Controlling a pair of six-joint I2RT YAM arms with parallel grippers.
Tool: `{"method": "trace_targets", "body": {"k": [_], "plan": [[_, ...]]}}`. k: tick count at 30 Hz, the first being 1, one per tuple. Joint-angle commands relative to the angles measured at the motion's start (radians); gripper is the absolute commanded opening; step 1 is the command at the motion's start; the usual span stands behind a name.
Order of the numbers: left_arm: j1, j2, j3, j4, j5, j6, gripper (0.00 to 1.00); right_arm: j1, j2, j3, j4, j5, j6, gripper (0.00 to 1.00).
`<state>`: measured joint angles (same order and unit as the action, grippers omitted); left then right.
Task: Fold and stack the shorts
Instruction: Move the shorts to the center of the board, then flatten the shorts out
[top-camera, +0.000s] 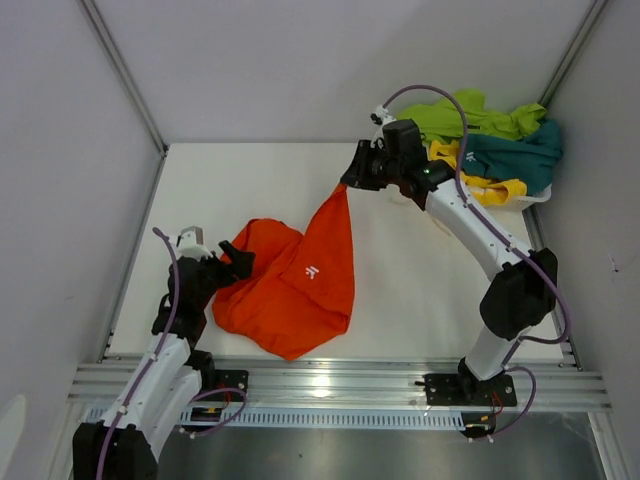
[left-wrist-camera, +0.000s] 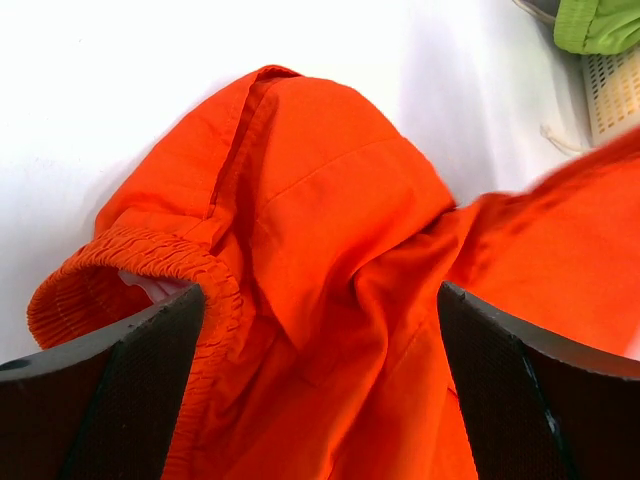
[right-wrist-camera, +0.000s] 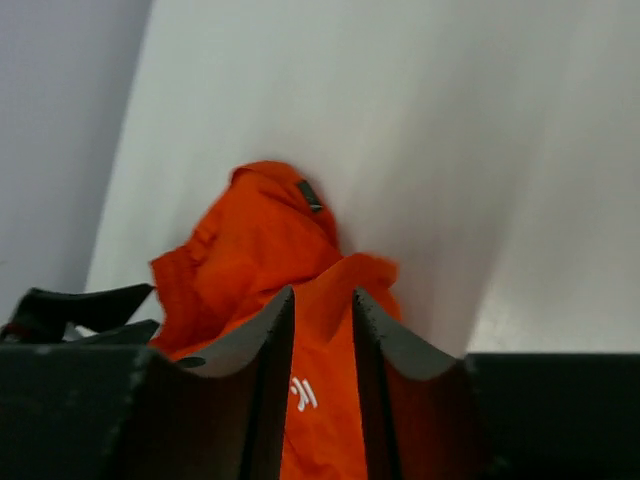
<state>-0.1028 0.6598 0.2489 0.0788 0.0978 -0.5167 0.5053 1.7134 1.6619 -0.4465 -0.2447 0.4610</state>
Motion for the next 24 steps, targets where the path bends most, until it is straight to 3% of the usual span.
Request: {"method": "trace_targets", "body": {"k": [1, 4, 9, 13, 17, 24], "plan": [[-0.006, -0.003, 0.032, 0.001, -0.01, -0.014, 0.99, -0.051, -0.018, -0.029, -0.051, 0.091, -0.033, 0.34], [-0.006, 0.009, 0.032, 0.006, -0.001, -0.013, 0.99, -0.051, -0.101, -0.148, 0.0, 0.145, -0.039, 0.55], [-0.006, 0.027, 0.032, 0.026, 0.023, -0.014, 0.99, -0.014, -0.222, -0.244, -0.052, 0.24, -0.085, 0.69], [-0.006, 0.038, 0.029, 0.032, 0.033, -0.019, 0.99, 0.102, -0.282, -0.322, -0.054, 0.212, -0.169, 0.7], [-0.006, 0.038, 0.033, 0.026, 0.028, -0.025, 0.99, 0.293, -0.275, -0.379, -0.072, 0.341, -0.228, 0.7], [-0.006, 0.006, 0.046, -0.025, -0.02, -0.026, 0.99, 0.484, -0.144, -0.403, -0.049, 0.446, -0.246, 0.7]]}}
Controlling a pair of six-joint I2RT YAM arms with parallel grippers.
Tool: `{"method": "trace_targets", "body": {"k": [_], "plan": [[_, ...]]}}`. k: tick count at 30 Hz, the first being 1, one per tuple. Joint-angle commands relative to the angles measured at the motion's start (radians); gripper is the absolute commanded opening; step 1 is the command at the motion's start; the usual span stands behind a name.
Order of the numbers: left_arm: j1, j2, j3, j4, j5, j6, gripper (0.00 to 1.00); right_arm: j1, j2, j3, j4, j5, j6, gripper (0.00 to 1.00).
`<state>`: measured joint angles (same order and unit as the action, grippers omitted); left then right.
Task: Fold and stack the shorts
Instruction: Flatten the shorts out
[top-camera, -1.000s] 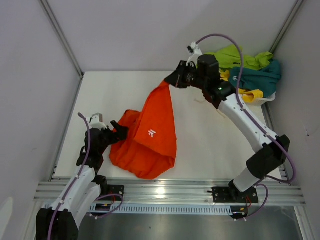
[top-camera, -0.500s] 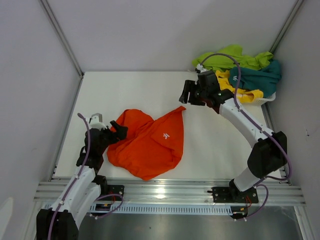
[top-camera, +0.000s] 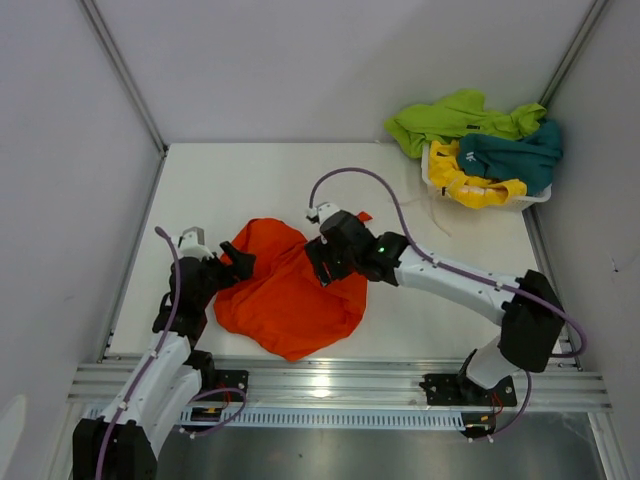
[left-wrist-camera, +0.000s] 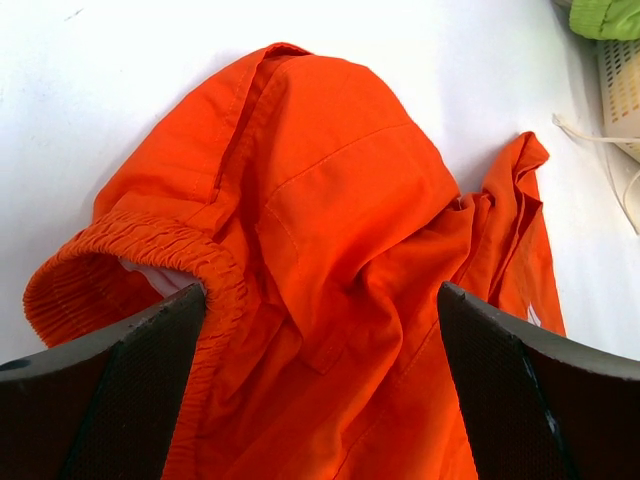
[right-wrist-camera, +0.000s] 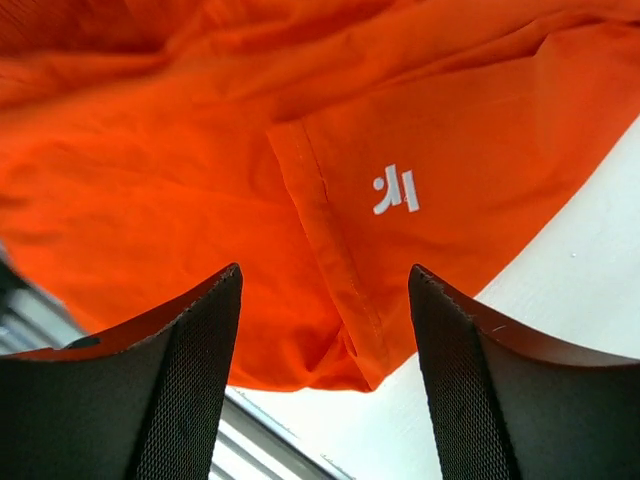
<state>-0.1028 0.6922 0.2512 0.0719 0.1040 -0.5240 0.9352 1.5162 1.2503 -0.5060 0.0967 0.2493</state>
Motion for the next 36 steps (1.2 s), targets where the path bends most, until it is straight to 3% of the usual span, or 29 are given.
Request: {"method": "trace_targets", "body": {"k": [1, 11, 13, 14, 16, 17, 21, 25, 28, 33, 36], "plan": [[-0.006, -0.034, 0.045, -0.026, -0.039, -0.019, 0.99, 0.071, 0.091, 0.014, 0.014, 0.133, -0.036, 0.7], [-0.006, -0.066, 0.04, -0.04, -0.047, -0.021, 0.99, 0.169, 0.321, 0.093, 0.034, 0.305, -0.021, 0.67], [-0.006, -0.063, 0.046, -0.04, -0.046, -0.022, 0.99, 0.172, 0.343, 0.112, 0.018, 0.394, -0.001, 0.57], [-0.006, -0.06, 0.043, -0.04, -0.043, -0.022, 0.99, 0.172, 0.351, 0.115, 0.012, 0.418, 0.005, 0.41], [-0.006, -0.06, 0.043, -0.037, -0.041, -0.022, 0.99, 0.157, 0.34, 0.1, 0.015, 0.471, 0.03, 0.21], [-0.006, -0.059, 0.042, -0.035, -0.04, -0.024, 0.99, 0.143, 0.328, 0.086, 0.032, 0.471, 0.041, 0.0], [-0.006, -0.057, 0.042, -0.032, -0.032, -0.022, 1.0, 0.015, 0.167, -0.067, 0.13, 0.382, 0.145, 0.0], [-0.006, -0.054, 0.042, -0.027, -0.02, -0.019, 0.99, -0.203, -0.189, -0.401, 0.309, 0.255, 0.338, 0.0], [-0.006, -0.053, 0.04, -0.008, 0.011, -0.013, 0.99, -0.364, -0.371, -0.537, 0.337, 0.209, 0.409, 0.0], [-0.064, -0.043, 0.051, 0.026, 0.025, 0.022, 0.96, -0.478, -0.426, -0.604, 0.252, 0.221, 0.41, 0.0], [-0.236, -0.02, 0.115, -0.006, -0.099, 0.076, 0.95, -0.518, -0.4, -0.588, 0.227, 0.212, 0.395, 0.0]]}}
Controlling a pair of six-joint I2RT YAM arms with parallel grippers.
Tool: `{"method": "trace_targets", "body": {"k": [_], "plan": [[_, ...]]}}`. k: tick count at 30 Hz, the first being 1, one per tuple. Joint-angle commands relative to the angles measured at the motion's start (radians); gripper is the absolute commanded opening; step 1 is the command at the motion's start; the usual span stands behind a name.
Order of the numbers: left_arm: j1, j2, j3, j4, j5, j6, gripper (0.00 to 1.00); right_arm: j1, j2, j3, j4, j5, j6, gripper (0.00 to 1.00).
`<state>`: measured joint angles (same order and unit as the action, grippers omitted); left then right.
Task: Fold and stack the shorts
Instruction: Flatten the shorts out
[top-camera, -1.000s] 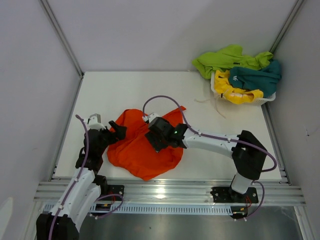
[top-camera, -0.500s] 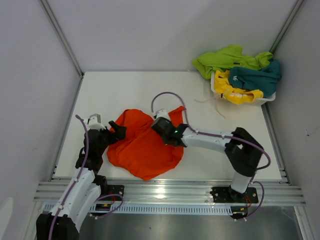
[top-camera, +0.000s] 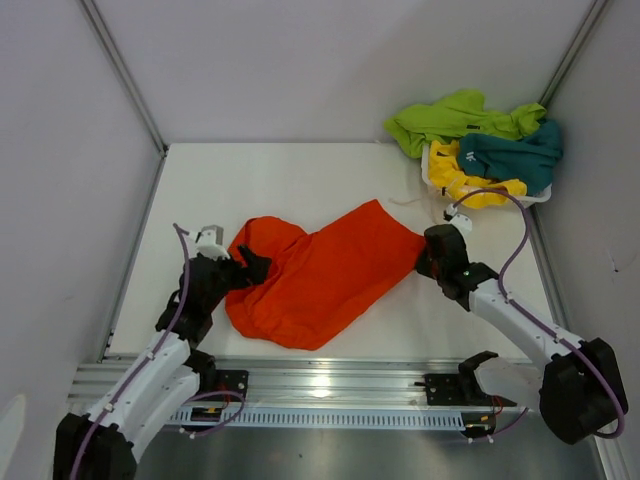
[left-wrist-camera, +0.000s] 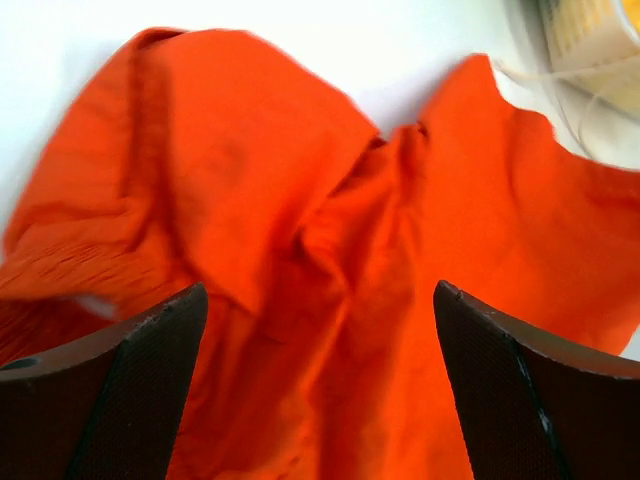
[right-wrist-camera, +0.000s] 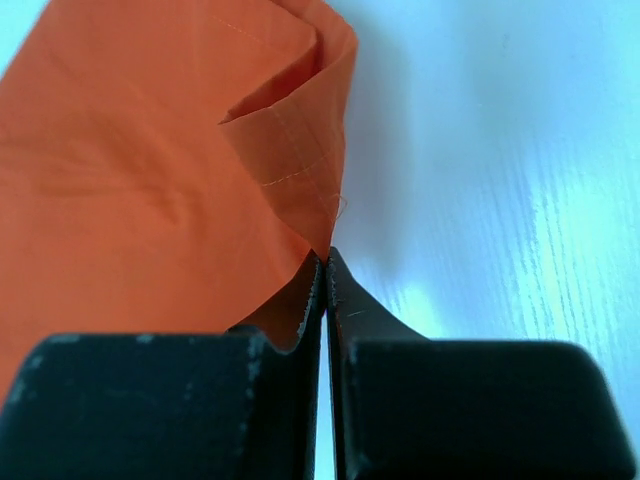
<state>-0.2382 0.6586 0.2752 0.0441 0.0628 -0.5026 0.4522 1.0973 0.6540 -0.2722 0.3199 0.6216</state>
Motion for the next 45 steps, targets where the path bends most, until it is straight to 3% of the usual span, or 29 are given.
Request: {"method": "trace_targets", "body": {"k": [1, 9, 13, 18, 21, 28, 32, 34, 35, 37, 38, 40, 41, 42, 44, 45], "plan": [[-0.196, 0.039, 0.105, 0.014, -0.154, 0.079, 0.95, -0.041, 0.036, 0.015, -0.012, -0.01, 0.021, 0.0], [-0.547, 0.182, 0.242, -0.036, -0.394, 0.19, 0.96, -0.064, 0.101, 0.094, -0.024, 0.034, 0.012, 0.0], [-0.774, 0.234, 0.297, -0.073, -0.51, 0.254, 0.97, -0.092, 0.13, 0.156, -0.053, 0.028, -0.02, 0.0], [-1.079, 0.398, 0.366, -0.153, -0.742, 0.283, 0.96, -0.13, 0.174, 0.202, -0.068, -0.022, -0.028, 0.0], [-1.177, 0.517, 0.4, -0.19, -0.799, 0.273, 0.96, -0.136, 0.196, 0.234, -0.09, -0.033, -0.02, 0.0], [-1.231, 0.712, 0.466, -0.207, -0.756, 0.257, 0.95, -0.139, 0.193, 0.243, -0.085, -0.058, -0.025, 0.0], [-1.213, 0.811, 0.53, -0.283, -0.823, 0.194, 0.94, -0.141, 0.176, 0.237, -0.088, -0.067, -0.025, 0.0], [-1.172, 0.837, 0.536, -0.273, -0.766, 0.188, 0.89, -0.141, 0.168, 0.23, -0.09, -0.071, -0.023, 0.0], [-1.141, 0.839, 0.535, -0.26, -0.695, 0.185, 0.81, -0.139, 0.162, 0.228, -0.091, -0.073, -0.023, 0.0], [-1.113, 0.828, 0.506, -0.209, -0.605, 0.199, 0.62, -0.141, 0.153, 0.222, -0.093, -0.076, -0.023, 0.0], [-1.097, 0.822, 0.499, -0.199, -0.545, 0.203, 0.45, -0.142, 0.147, 0.22, -0.094, -0.076, -0.022, 0.0], [-1.087, 0.811, 0.483, -0.185, -0.499, 0.219, 0.31, -0.144, 0.139, 0.217, -0.094, -0.079, -0.025, 0.0], [-1.087, 0.802, 0.484, -0.19, -0.495, 0.226, 0.15, -0.145, 0.136, 0.217, -0.094, -0.081, -0.026, 0.0], [-1.087, 0.793, 0.48, -0.191, -0.491, 0.225, 0.07, -0.147, 0.136, 0.219, -0.096, -0.088, -0.026, 0.0], [-1.072, 0.747, 0.458, -0.164, -0.442, 0.243, 0.0, -0.153, 0.133, 0.22, -0.096, -0.1, -0.028, 0.0], [-1.058, 0.728, 0.447, -0.15, -0.325, 0.251, 0.0, -0.155, 0.131, 0.222, -0.097, -0.11, -0.025, 0.0]]}}
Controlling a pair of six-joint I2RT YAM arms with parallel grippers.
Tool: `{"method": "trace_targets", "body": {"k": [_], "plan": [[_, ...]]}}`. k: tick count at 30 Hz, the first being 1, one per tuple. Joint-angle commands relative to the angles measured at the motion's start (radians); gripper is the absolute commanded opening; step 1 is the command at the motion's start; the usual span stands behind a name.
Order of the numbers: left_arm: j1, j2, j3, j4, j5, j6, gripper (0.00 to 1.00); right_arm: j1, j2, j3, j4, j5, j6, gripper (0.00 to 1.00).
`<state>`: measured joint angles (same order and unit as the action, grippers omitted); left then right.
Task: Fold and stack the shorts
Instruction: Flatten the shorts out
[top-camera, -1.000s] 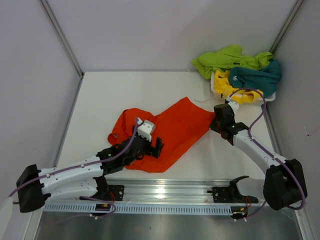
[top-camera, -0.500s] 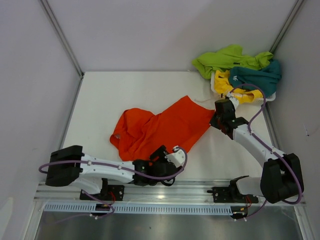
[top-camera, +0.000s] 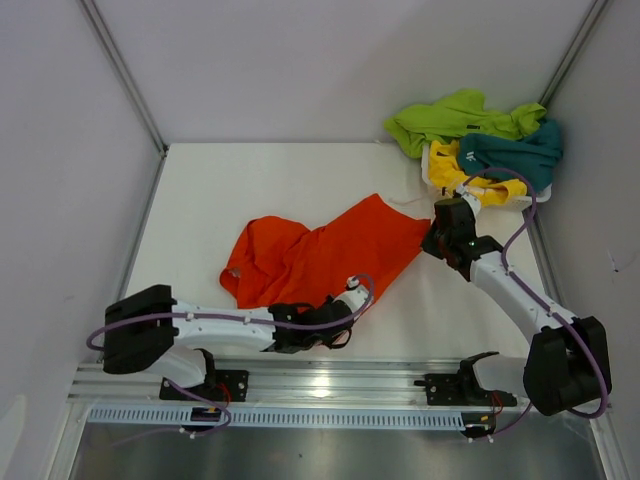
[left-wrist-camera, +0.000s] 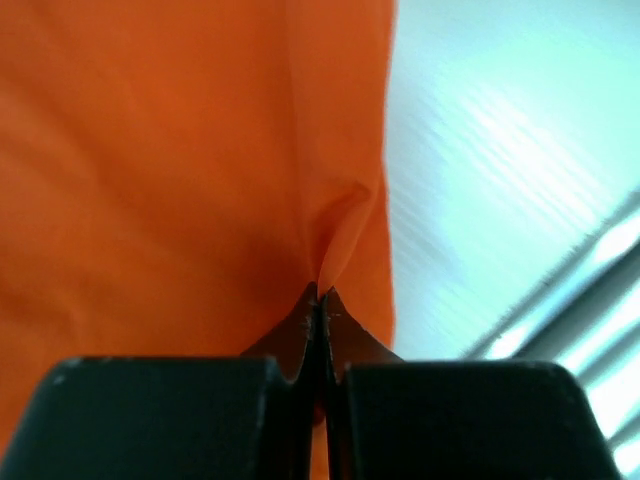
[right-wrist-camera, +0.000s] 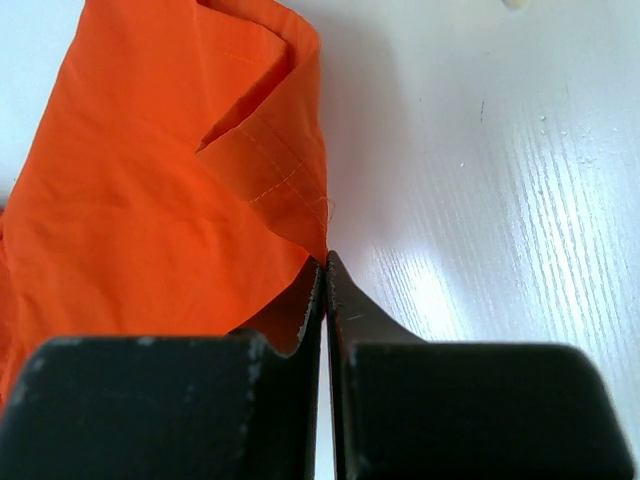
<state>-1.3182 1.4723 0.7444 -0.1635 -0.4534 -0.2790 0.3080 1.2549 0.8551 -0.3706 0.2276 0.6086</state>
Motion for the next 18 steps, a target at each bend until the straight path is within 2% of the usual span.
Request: {"method": "trace_targets", "body": {"k": [1, 2, 3, 4, 7, 8, 9, 10, 11, 12, 13, 15, 16, 17, 18], "plan": [[0.04, -0.107, -0.028, 0.071, 0.279, 0.032, 0.0, -0.013, -0.026, 0.028, -0.002, -0.025, -0.013, 0.0], [0.097, -0.131, -0.042, 0.108, 0.386, 0.034, 0.0, -0.014, -0.026, 0.035, -0.017, -0.034, -0.013, 0.0], [0.131, -0.174, -0.043, 0.123, 0.618, 0.029, 0.0, -0.015, -0.026, 0.044, -0.028, -0.048, -0.013, 0.0], [0.161, -0.193, -0.046, 0.14, 0.712, 0.018, 0.0, -0.014, -0.028, 0.053, -0.039, -0.053, -0.013, 0.0], [0.284, -0.233, -0.037, 0.198, 0.956, -0.04, 0.0, -0.015, -0.031, 0.088, -0.062, -0.051, -0.018, 0.0], [0.347, -0.227, -0.034, 0.214, 0.985, -0.09, 0.0, -0.015, -0.028, 0.102, -0.063, -0.047, -0.02, 0.0], [0.385, -0.212, -0.022, 0.247, 1.019, -0.124, 0.0, -0.017, -0.023, 0.11, -0.062, -0.04, -0.021, 0.0], [0.425, -0.158, -0.025, 0.289, 1.135, -0.156, 0.0, -0.018, -0.011, 0.116, -0.063, -0.042, -0.021, 0.0], [0.51, -0.126, -0.028, 0.342, 1.197, -0.237, 0.0, -0.018, -0.003, 0.127, -0.064, -0.036, -0.021, 0.0], [0.551, -0.091, -0.034, 0.393, 1.241, -0.279, 0.0, -0.018, 0.006, 0.13, -0.062, -0.034, -0.021, 0.0], [0.582, -0.023, -0.025, 0.413, 1.249, -0.293, 0.0, -0.018, 0.015, 0.131, -0.057, -0.034, -0.02, 0.0], [0.637, 0.035, 0.018, 0.305, 1.175, -0.24, 0.0, -0.017, 0.041, 0.128, -0.051, -0.036, -0.02, 0.0], [0.645, 0.06, 0.041, 0.206, 1.114, -0.218, 0.0, -0.017, 0.049, 0.125, -0.045, -0.034, -0.021, 0.0], [0.651, 0.1, 0.052, 0.175, 0.998, -0.185, 0.0, -0.017, 0.063, 0.118, -0.038, -0.025, -0.02, 0.0], [0.657, 0.117, 0.055, 0.171, 0.961, -0.177, 0.0, -0.015, 0.069, 0.114, -0.031, -0.019, -0.023, 0.0]]}}
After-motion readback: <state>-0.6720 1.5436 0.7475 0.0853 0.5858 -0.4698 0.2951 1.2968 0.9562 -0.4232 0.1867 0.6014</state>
